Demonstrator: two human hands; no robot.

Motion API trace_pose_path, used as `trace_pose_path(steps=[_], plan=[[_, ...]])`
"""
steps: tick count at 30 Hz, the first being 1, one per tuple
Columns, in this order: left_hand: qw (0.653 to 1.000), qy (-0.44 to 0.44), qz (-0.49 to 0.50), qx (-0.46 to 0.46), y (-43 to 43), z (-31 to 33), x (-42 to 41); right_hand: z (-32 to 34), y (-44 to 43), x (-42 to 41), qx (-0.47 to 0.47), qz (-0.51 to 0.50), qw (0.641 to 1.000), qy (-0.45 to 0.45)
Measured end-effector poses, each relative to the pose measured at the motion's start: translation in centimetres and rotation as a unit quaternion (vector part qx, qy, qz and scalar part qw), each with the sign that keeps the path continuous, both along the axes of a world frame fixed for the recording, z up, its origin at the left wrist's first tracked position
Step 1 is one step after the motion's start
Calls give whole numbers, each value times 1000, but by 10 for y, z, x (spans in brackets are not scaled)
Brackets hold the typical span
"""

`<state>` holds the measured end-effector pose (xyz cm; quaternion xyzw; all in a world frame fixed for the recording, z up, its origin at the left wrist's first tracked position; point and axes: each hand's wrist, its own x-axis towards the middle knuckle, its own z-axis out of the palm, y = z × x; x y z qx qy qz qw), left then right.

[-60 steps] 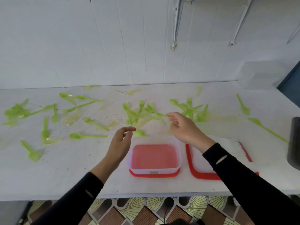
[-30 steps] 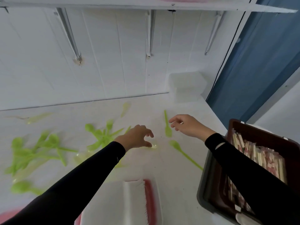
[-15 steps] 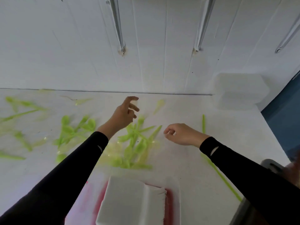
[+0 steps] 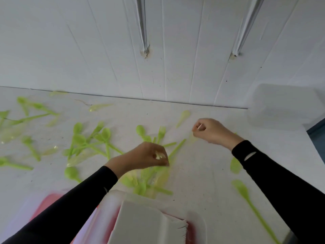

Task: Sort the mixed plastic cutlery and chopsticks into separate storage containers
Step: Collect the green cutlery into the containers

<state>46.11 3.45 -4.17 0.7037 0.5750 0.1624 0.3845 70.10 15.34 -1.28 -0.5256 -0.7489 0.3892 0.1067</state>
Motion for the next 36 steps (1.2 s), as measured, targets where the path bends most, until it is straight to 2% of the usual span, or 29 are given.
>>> trace_pose_path(steps=[3, 5, 9, 11, 14, 16, 18, 20, 21, 24, 26, 27, 29, 31, 34, 36], plan=[[988, 63, -141, 1, -1, -8, 10, 9, 25, 2, 68, -58, 995, 48], [976, 121, -179, 27, 2, -9, 11, 8, 37, -7, 89, -61, 994, 28], [946, 236, -202, 96, 17, -11, 11, -17, 51, -40, 159, 72, 981, -88], [942, 238, -198, 131, 22, -13, 9, -36, 53, -54, 177, 152, 958, -166], [933, 233, -196, 191, 25, -17, 7, -53, 53, -59, 211, 197, 926, -243], [932, 231, -188, 207, 27, -18, 5, -62, 51, -56, 275, 212, 899, -267], [944, 208, -168, 192, 28, -16, 5, -67, 46, -47, 359, 227, 863, -275], [970, 152, -112, 153, 30, -9, 8, -71, 38, -36, 443, 244, 825, -254], [982, 112, -75, 134, 32, -4, 11, -70, 35, -30, 458, 243, 819, -247], [998, -6, 36, 59, 36, 13, 20, -66, 31, -18, 436, 193, 860, -183], [984, -137, 109, -22, 38, 28, 29, -51, 29, -11, 391, 128, 902, -133], [963, -219, 141, -63, 38, 35, 35, -41, 26, -7, 362, 92, 921, -107], [900, -367, 205, -114, 41, 45, 44, -22, 21, -1, 319, 25, 947, -21], [833, -464, 272, -130, 42, 52, 54, 0, 6, 2, 306, -27, 947, 96], [755, -525, 362, -150, 41, 52, 67, 24, -32, 0, 318, -42, 923, 211], [718, -557, 377, -179, 37, 49, 72, 24, -58, -3, 324, 9, 924, 205]])
